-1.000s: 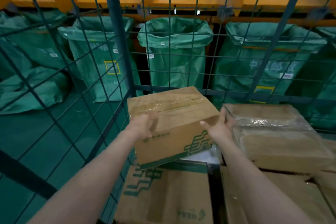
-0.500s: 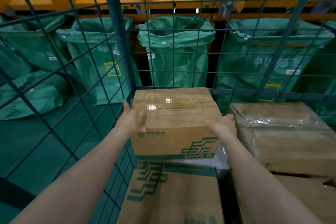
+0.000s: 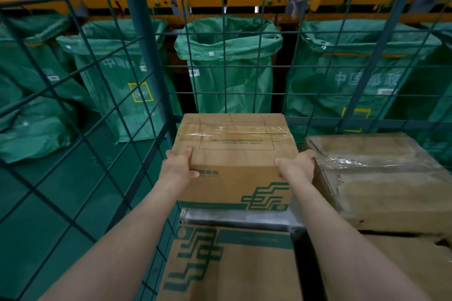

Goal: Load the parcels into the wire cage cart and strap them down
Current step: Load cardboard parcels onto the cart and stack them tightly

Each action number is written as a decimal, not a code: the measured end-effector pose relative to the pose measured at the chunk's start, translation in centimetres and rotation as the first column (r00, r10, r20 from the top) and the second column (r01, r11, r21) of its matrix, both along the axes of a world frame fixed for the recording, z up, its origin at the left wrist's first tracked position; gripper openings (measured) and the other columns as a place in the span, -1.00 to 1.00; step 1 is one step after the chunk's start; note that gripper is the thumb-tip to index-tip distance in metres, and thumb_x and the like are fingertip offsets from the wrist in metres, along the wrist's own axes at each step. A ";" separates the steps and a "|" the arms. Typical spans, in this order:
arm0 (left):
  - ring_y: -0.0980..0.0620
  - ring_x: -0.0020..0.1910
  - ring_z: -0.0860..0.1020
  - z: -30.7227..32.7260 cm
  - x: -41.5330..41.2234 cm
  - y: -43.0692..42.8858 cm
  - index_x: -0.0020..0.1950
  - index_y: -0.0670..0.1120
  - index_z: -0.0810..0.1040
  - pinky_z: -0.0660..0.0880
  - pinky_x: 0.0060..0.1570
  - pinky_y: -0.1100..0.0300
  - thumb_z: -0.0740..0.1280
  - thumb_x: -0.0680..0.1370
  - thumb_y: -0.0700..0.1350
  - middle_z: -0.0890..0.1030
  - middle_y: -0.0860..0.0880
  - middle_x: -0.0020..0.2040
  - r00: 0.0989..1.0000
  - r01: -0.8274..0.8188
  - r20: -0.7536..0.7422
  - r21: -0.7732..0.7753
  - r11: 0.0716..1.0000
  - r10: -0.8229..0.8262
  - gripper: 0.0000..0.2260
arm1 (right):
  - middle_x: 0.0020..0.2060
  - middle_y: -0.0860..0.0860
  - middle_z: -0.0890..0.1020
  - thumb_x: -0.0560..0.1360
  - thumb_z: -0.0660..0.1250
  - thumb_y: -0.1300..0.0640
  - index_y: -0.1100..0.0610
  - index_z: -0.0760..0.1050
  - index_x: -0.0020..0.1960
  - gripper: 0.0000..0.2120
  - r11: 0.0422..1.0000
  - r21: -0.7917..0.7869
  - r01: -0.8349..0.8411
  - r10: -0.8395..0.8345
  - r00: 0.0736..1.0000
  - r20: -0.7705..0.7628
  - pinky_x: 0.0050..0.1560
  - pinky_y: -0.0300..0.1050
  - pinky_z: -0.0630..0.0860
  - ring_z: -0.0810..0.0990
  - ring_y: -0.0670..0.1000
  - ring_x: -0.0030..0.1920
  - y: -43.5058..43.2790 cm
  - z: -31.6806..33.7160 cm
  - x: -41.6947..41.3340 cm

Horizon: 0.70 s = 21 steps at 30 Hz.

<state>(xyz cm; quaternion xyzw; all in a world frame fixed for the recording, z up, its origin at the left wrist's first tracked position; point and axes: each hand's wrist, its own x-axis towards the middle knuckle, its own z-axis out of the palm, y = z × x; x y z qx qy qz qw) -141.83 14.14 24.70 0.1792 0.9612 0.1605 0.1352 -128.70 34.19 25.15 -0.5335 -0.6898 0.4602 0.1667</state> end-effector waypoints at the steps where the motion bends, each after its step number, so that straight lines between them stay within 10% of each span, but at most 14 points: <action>1: -0.26 0.34 0.29 -0.1 0.0 0.2 0.54 0.06 0.03 0.27 0.36 -0.10 0.33 0.55 -0.05 0.16 -0.27 0.42 1.000 0.002 0.001 -0.010 1.000 -0.002 -0.34 | 0.32 0.25 0.33 0.46 0.38 0.22 0.29 0.14 0.33 -0.43 1.000 0.021 -0.007 0.007 1.000 0.007 0.05 -0.04 0.40 0.43 0.24 0.24 0.2 0.0 -0.1; 21: -0.30 0.37 0.25 -1.3 -2.0 1.4 0.54 0.06 0.05 0.30 0.33 -0.14 0.30 0.56 -0.14 0.15 -0.31 0.44 0.996 0.015 -0.087 -0.028 0.999 -0.017 -0.36 | 0.36 0.25 0.29 0.54 0.32 0.11 0.30 0.14 0.34 -0.47 0.984 0.135 -0.117 0.103 0.989 0.106 0.04 0.00 0.39 0.41 0.26 0.27 1.2 -0.1 -1.2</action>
